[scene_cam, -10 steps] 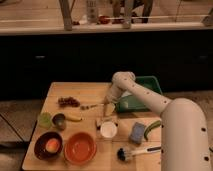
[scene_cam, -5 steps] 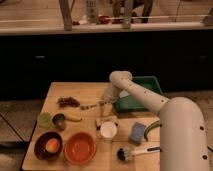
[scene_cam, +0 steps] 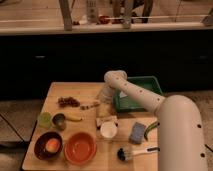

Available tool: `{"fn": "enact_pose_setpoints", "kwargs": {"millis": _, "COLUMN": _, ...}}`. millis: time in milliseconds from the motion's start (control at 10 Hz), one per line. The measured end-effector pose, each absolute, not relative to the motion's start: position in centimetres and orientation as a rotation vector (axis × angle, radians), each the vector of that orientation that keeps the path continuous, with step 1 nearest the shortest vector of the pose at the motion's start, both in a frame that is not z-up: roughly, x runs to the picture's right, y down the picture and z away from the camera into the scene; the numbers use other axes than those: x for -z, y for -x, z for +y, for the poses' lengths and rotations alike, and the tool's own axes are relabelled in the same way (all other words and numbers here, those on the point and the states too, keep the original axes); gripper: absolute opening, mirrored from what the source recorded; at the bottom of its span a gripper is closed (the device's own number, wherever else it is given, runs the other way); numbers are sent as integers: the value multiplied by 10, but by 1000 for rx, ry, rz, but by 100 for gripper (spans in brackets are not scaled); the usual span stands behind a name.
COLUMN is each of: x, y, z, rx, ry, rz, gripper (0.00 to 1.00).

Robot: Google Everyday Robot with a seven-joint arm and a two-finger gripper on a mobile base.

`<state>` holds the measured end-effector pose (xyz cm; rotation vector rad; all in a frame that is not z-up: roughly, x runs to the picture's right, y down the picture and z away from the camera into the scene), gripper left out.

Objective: Place fork in red bowl

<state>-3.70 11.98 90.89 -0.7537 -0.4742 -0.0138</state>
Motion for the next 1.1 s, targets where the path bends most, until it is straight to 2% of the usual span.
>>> {"fn": "enact_pose_setpoints", "kwargs": {"millis": 1100, "x": -923, "y": 73, "z": 122, "rx": 56, "ry": 763, "rz": -514, "gripper": 80}}
